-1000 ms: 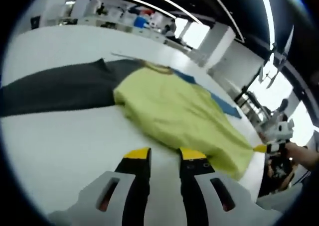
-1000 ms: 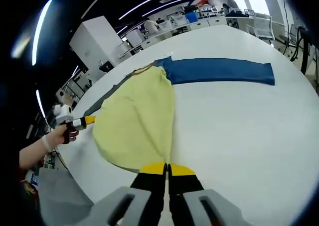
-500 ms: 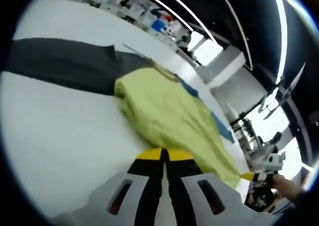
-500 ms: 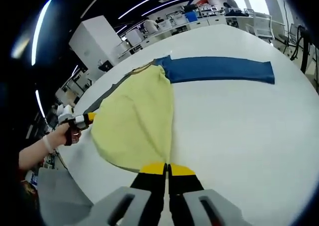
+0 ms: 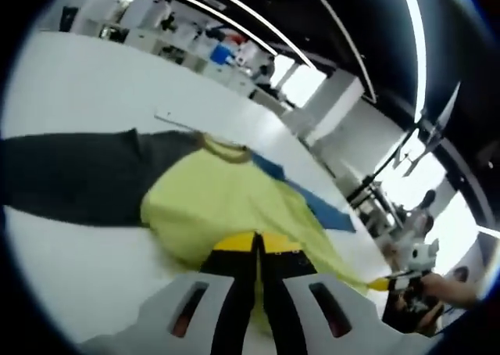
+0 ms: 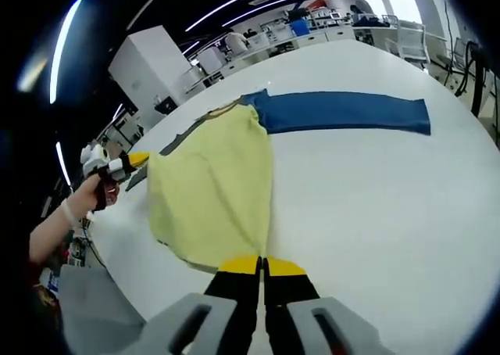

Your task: Fold the garment on the visible template until the final outline fits inside the template.

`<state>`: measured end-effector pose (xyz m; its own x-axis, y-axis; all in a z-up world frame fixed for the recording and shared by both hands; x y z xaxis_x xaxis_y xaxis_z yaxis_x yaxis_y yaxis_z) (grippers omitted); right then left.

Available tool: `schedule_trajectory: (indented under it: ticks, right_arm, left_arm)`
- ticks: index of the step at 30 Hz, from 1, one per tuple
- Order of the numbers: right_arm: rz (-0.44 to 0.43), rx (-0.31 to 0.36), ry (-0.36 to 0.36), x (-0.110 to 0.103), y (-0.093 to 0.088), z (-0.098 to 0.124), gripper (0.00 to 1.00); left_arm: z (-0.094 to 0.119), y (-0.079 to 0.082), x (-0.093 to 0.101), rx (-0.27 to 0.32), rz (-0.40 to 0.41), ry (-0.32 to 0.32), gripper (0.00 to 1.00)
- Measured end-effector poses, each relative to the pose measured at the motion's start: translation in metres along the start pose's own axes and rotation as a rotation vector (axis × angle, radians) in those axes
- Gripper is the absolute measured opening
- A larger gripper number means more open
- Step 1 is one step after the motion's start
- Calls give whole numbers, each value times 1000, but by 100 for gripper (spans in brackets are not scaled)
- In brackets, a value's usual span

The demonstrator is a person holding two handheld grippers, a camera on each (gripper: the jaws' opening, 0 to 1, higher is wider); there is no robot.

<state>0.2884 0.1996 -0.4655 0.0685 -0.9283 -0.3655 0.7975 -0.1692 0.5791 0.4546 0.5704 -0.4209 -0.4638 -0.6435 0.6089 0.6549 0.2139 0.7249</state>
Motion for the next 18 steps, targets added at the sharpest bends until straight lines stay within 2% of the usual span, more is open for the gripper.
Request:
schedule_trajectory:
  ticks: [2, 6, 8, 9, 13, 18]
  right_arm:
    - [-1, 2, 0, 1, 0, 0, 0]
    - [-8, 8, 0, 2, 1, 1, 0]
    - [-13, 16, -4, 4, 3, 2, 0]
    - [-21, 20, -6, 7, 4, 1, 0]
    - [-36, 31, -20, 11, 9, -1, 0]
    - [-52, 32, -36, 15, 12, -8, 0]
  left_arm:
    - [-11, 10, -2, -23, -25, -8, 0]
    - [-26, 17, -2, -53, -40, -15, 0]
    - [-34, 14, 1, -76, -56, -14, 0]
    - [-39, 21, -8, -89, -61, -13, 0]
    - [-55, 29, -24, -102, -75, -11, 0]
    - [-65, 20, -27, -125, -81, 0, 0]
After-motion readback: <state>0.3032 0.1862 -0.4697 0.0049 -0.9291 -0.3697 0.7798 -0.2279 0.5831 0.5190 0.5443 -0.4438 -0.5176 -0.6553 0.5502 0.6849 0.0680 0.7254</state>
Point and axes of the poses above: the point that each gripper's makers call its tool centre point, and the gripper's own axes: z roughly backward along the fingers, x roughly to its right, y roughly out of its top, the point moved 9 cm from there along z, roughly backward along the fingers, and after that the axes turned 6 degrees about -y, right-handed, at the moved point
